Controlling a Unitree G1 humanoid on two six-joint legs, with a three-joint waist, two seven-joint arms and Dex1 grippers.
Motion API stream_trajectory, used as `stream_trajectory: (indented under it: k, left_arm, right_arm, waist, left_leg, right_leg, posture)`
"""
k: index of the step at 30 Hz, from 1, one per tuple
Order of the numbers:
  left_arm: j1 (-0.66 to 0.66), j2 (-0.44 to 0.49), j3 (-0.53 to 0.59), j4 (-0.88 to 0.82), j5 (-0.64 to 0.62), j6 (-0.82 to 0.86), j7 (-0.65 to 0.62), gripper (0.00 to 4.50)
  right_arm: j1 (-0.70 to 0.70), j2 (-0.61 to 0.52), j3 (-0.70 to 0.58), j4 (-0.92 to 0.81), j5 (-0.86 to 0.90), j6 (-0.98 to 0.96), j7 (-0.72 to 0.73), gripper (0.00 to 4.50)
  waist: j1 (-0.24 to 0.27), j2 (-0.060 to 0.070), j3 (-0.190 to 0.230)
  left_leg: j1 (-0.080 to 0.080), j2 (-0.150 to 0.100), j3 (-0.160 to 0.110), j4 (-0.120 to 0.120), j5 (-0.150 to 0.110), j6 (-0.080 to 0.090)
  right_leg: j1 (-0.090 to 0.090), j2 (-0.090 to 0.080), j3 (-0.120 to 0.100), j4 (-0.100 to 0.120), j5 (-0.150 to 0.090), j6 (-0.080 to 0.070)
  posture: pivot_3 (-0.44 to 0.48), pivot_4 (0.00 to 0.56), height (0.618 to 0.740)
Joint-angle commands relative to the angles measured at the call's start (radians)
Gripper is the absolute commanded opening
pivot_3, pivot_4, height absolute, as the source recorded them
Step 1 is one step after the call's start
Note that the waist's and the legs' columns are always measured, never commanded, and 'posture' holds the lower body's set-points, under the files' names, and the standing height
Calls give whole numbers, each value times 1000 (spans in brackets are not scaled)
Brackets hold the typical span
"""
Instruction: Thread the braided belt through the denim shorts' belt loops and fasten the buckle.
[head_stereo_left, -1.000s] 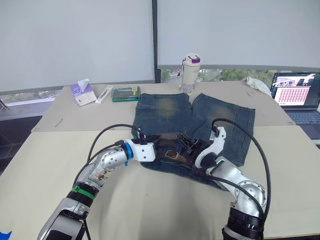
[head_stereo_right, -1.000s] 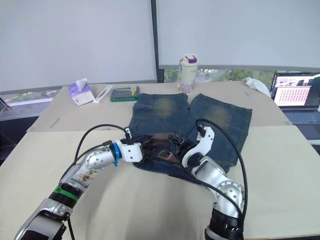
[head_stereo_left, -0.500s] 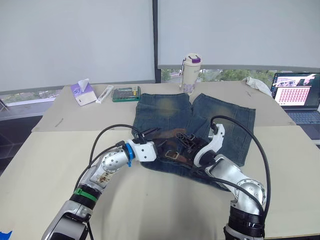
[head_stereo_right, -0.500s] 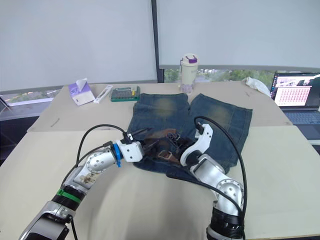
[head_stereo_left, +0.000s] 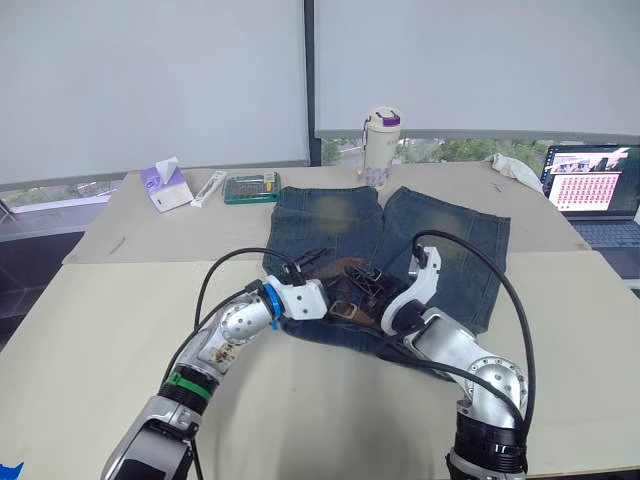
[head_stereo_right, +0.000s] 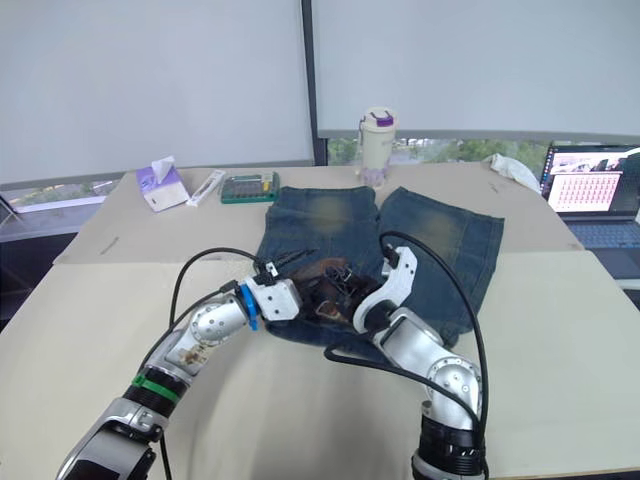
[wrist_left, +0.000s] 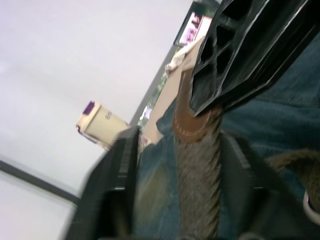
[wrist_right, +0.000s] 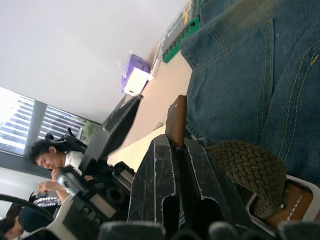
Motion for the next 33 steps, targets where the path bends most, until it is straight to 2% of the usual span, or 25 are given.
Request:
stream_trajectory:
  k: [1,2,3,8,10,11,14,16,18,24,33]
  left_arm:
    - [-22,1,9,-12,0,-23,17,707]
    - [-23,2,9,-8,2,-23,18,283]
    - [-23,4,9,-6,5,-23,19,92]
    - [-18,9,10,0,6,-16,11,33]
    - [-13,11,12,1,-9,-8,-5,0]
    - [-11,12,13,1,-15,-5,-12,0]
    - [-11,22,18,9,-38,0,-32,0]
    - [-10,27,21,15,-50,3,-41,0]
    - [-13,35,30,35,-67,11,-51,0]
    - [-17,47,36,63,-83,17,-71,0]
    - [-16,42,47,71,-101,38,-79,0]
  right_arm:
    - [1,-9,13,-37,36,-29,-5,0]
    - [1,-12,15,-36,39,-32,-6,0]
    - [2,-14,16,-36,42,-35,-7,0]
    - [10,-71,41,-60,13,-43,45,0]
    - [17,-168,70,-108,-60,-62,166,807]
    - [24,-243,105,-135,-136,-74,229,1054]
    - [58,-586,337,-168,-525,-187,437,2126]
    - [74,-719,440,-152,-690,-284,532,2799]
    - [67,-787,508,-111,-820,-364,593,2799]
    - [49,-804,597,-19,-1041,-454,693,2799]
    - [64,-717,597,-13,-1140,-420,775,2799]
  waist:
    - [1,0,0]
    - [1,0,0]
    - [1,0,0]
    - [1,0,0]
    - [3,0,0]
    - [4,0,0]
    - [5,0,0]
    - [5,0,0]
    - [-1,-1,0]
    - [1,-1,0]
    - [8,-1,0]
  left_leg:
    - [0,0,0,0,0,0]
    - [0,0,0,0,0,0]
    - [0,0,0,0,0,0]
    - [0,0,0,0,0,0]
    - [0,-1,0,0,0,0]
    - [0,-1,0,0,0,0]
    - [0,-2,1,1,0,0]
    - [0,-3,1,1,0,0]
    - [0,-1,0,1,0,0]
    - [0,0,1,1,0,0]
    - [0,-1,1,2,0,0]
  right_leg:
    - [0,0,0,0,0,0]
    - [0,0,0,0,0,0]
    - [0,0,0,0,0,0]
    - [0,0,0,0,0,0]
    - [0,0,0,0,0,0]
    - [0,0,0,-1,0,0]
    - [1,0,0,-3,-1,1]
    - [3,-1,-2,-10,-4,6]
    - [3,0,-3,-11,-5,9]
    - [3,1,-2,-10,-1,2]
    - [3,0,-1,-11,-1,1]
  posture:
    - [0,150,740]
    - [0,150,740]
    - [0,150,740]
    - [0,150,740]
    - [0,150,740]
    - [0,150,740]
    - [0,150,740]
    - [0,150,740]
    - [0,150,740]
    - [0,150,740]
    - [0,150,740]
